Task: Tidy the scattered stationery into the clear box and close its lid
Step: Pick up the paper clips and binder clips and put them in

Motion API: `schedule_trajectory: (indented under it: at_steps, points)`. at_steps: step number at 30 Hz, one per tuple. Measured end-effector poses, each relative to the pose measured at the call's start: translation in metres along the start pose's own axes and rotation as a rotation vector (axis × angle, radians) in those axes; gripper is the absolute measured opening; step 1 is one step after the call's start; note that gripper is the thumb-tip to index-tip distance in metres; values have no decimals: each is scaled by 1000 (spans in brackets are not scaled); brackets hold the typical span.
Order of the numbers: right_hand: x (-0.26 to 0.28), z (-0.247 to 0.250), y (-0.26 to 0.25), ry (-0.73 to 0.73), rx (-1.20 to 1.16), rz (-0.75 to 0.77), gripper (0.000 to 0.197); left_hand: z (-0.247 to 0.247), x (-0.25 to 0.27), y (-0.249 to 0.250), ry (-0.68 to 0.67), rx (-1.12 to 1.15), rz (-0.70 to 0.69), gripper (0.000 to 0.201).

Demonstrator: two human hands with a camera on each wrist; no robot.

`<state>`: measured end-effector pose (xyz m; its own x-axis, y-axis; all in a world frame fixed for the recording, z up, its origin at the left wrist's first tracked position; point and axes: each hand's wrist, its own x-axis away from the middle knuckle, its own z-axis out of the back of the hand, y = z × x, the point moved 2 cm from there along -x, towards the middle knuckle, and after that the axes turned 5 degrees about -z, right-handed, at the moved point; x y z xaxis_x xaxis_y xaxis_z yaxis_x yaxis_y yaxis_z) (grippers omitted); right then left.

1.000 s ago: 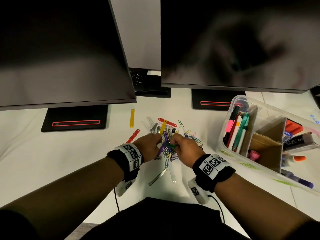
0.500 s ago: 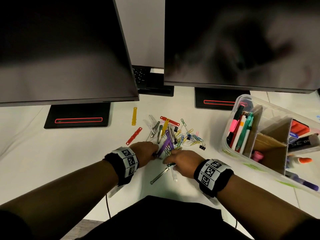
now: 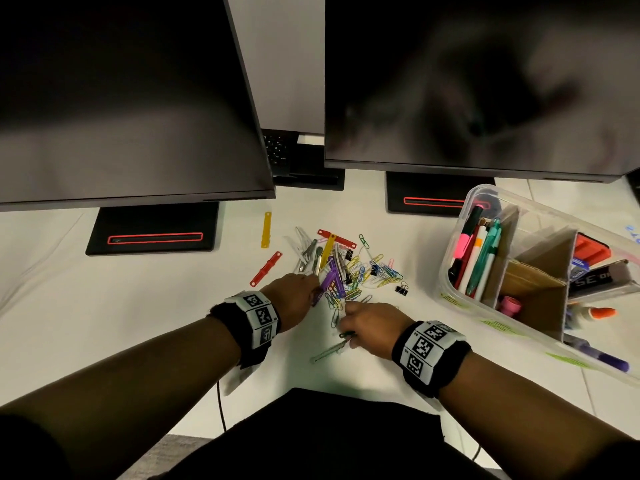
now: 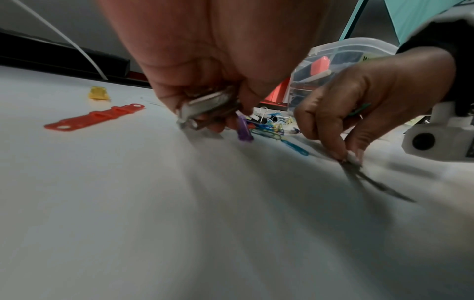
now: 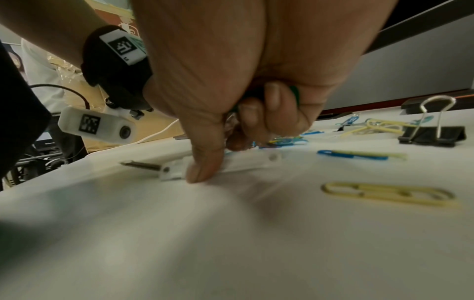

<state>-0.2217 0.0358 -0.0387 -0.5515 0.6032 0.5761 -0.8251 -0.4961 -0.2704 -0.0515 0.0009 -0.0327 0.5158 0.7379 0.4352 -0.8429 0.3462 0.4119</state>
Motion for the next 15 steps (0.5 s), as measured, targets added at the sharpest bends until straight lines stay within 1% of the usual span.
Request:
schedule_trajectory:
  at_steps: [2,5,9,11,13,15]
  points:
    - [2,0,1,18,1,-9,21,4,-4,6,45,-10,42,26]
    - [7,-2,2,41,-55,-25,21,4,-10,14,88,-41,65,33]
    - [12,-2,-5,61,-131,-20,17,-1,-16,18,30,-76,128,41]
    - [11,-2,-11,54,-156,-12,17,-3,-20,18,4,-81,159,38]
    - [8,-3,-16,44,-164,-11,22,-4,-20,18,-13,-88,154,32]
    - [5,-5,-18,17,-155,-31,34,-5,-19,17,-21,-93,140,29]
